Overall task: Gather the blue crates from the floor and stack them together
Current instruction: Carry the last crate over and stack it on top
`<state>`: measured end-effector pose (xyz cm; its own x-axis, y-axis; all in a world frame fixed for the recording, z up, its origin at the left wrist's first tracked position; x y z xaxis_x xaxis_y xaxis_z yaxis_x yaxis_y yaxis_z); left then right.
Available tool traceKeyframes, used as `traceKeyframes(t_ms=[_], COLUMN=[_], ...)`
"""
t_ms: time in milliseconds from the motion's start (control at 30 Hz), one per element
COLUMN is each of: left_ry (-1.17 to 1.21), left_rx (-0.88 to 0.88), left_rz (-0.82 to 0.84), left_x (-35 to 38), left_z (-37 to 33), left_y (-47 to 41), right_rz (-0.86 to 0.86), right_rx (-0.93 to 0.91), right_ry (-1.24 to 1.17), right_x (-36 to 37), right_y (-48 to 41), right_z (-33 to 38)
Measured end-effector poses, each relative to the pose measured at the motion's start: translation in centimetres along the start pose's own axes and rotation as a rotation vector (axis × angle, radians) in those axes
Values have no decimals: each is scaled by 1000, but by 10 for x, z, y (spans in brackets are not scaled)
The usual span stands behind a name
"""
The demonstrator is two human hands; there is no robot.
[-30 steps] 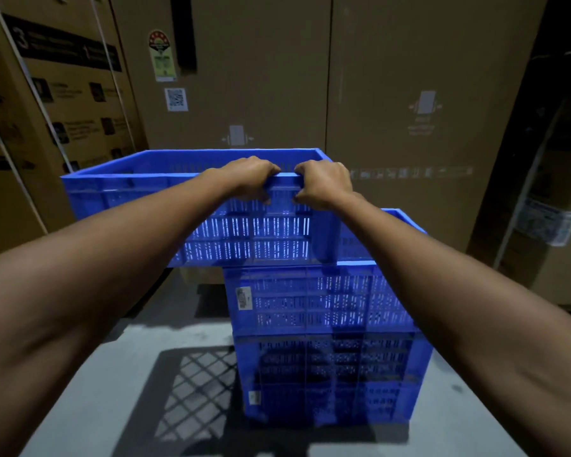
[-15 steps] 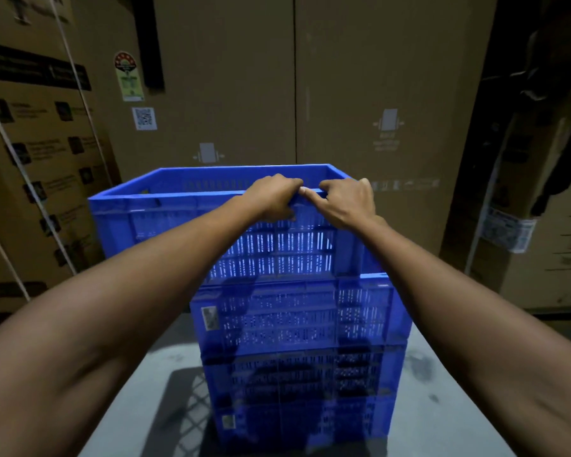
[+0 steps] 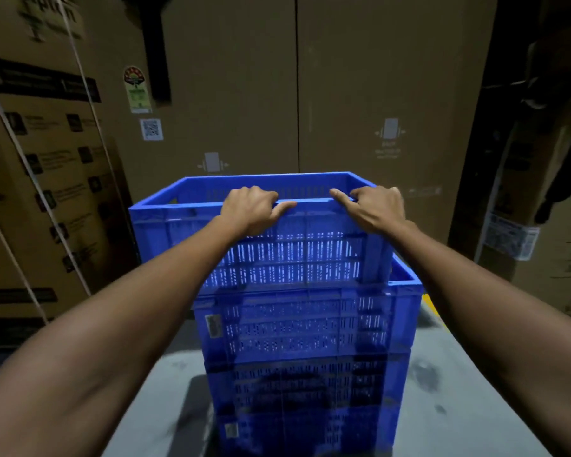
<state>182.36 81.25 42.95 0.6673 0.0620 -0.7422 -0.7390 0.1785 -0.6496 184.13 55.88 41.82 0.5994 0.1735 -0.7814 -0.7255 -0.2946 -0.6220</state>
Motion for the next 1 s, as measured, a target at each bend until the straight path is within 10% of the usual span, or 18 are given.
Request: traceKeyframes(t_ms=[633, 1000], left_ry=[142, 288], left_rx=[48, -207], left_rz=[235, 479], left_x=[5, -6], left_z=[-63, -13], left_y=[-22, -18], right_rz=[-107, 246], right_rx=[219, 142], right_ry=[34, -76], right_x=[8, -6], right_y=[-7, -21], right_z=[21, 51])
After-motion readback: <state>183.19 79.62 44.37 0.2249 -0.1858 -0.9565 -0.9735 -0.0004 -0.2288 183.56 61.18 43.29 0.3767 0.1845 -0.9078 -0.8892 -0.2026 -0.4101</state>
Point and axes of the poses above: each hand's wrist, its own y-axis away from the middle knuckle, its own x-axis out of the palm, z = x × y, the point moved 2 cm from there along -y, towards the middle knuckle, and after that the axes turned 9 degrees about -x, right-handed, at the moved point
